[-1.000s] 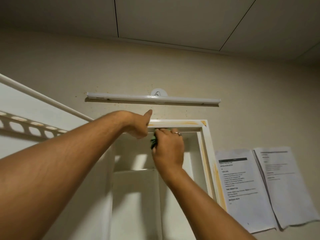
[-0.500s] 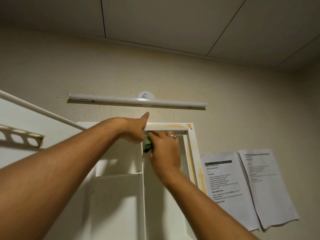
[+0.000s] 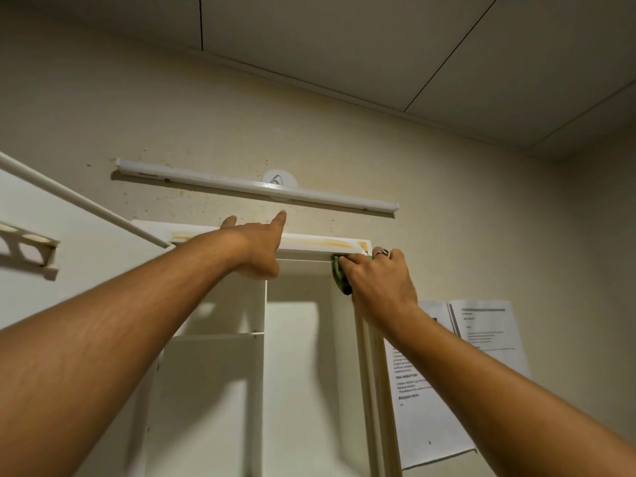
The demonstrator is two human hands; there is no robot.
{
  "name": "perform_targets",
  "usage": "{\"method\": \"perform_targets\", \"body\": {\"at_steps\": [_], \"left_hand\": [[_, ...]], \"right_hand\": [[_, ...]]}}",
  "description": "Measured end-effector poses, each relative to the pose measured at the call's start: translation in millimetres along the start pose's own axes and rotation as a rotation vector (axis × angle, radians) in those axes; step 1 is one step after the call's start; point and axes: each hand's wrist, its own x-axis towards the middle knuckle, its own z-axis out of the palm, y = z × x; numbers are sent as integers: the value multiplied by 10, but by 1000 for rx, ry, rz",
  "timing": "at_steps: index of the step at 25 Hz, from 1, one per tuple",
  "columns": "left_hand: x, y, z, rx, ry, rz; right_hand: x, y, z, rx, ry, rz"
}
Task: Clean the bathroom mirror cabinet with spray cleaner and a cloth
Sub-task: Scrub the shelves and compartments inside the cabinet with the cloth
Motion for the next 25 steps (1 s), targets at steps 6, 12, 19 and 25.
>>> {"method": "perform_targets", "body": {"at_steps": [6,12,19,25], "left_hand": [[2,33,66,54,60,0],[-76,15,118,141,91,-5],[-417,166,326,255,177,178],[-387,212,666,320,123,203]], "right_hand": [[158,-115,-87,158,-29,156],[-249,-167,-78,249,-194,100],[23,355,-443,36,18,-373],[241,322,-349,-334,37,-596]]}}
